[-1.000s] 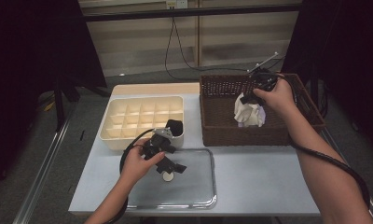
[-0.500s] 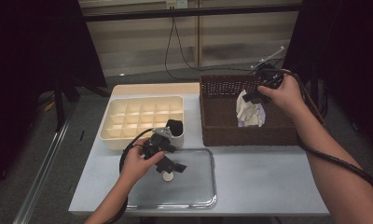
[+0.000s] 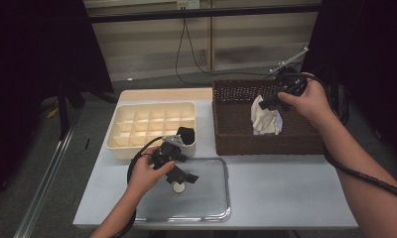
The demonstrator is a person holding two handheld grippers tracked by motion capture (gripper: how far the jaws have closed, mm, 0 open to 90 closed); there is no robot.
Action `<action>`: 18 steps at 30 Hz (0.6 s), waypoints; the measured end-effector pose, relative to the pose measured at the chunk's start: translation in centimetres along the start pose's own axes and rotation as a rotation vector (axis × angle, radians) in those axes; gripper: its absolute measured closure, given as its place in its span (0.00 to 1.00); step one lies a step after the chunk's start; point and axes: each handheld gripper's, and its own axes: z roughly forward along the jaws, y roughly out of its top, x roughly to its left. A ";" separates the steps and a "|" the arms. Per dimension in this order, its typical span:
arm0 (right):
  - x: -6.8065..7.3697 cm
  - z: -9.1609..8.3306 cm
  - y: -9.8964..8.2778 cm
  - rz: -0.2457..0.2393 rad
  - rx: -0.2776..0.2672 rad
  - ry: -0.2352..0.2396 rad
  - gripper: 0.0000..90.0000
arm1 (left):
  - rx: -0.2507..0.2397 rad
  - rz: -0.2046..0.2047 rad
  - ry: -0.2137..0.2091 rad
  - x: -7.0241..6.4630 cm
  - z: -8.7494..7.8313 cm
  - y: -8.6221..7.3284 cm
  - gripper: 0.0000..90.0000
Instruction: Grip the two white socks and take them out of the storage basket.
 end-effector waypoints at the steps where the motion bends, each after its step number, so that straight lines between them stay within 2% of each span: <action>1: 0.1 -0.1 0.0 -0.003 -0.001 0.002 0.91 | 0.000 -0.001 0.001 0.0 0.0 0.0 0.05; 18: 2.0 -1.8 -1.2 -0.046 -0.038 0.041 0.91 | 0.002 -0.004 0.002 -0.1 0.0 0.0 0.05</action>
